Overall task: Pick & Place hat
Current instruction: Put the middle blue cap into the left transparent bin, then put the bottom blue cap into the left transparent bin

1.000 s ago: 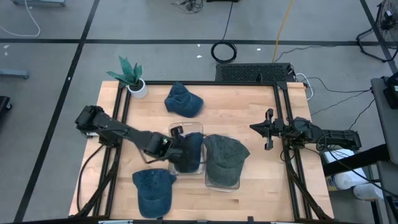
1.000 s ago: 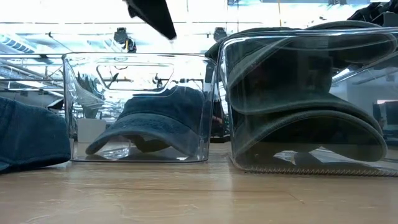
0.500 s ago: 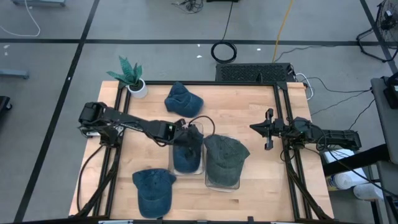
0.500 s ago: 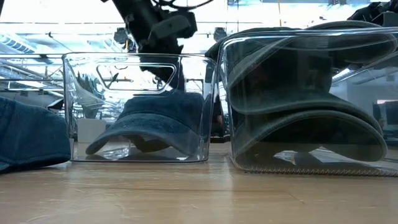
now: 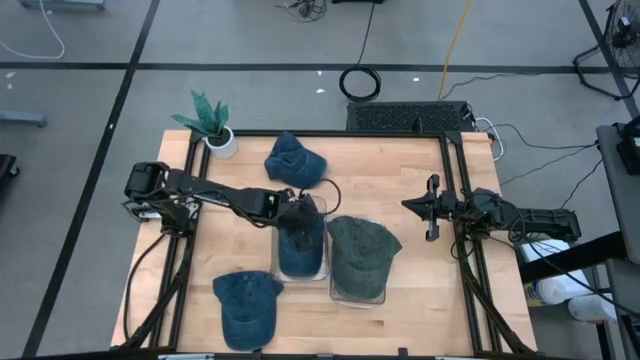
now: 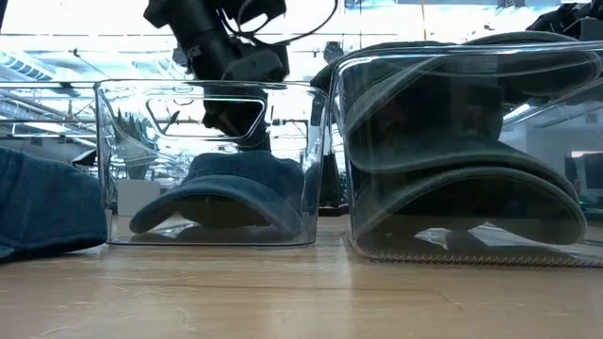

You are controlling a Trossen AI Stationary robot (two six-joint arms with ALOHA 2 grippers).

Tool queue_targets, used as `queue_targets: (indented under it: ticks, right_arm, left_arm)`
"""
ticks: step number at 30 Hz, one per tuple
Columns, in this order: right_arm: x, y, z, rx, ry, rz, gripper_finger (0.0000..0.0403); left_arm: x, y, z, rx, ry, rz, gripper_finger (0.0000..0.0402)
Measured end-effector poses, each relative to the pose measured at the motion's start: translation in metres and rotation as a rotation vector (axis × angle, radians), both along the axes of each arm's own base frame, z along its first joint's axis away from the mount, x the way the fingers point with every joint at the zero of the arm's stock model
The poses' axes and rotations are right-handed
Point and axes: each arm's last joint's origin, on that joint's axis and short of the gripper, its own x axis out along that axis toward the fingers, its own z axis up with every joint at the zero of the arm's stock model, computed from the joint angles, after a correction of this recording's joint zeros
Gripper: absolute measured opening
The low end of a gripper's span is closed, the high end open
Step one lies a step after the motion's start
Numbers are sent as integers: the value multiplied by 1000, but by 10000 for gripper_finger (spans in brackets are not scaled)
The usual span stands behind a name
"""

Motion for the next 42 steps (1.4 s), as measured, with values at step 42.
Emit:
queue_targets:
  ticks: [42]
  right_arm:
    - [1, 0, -1, 0, 8, 0, 0]
  left_arm:
    - [-101, -180, 27, -353, 225, -458, 114]
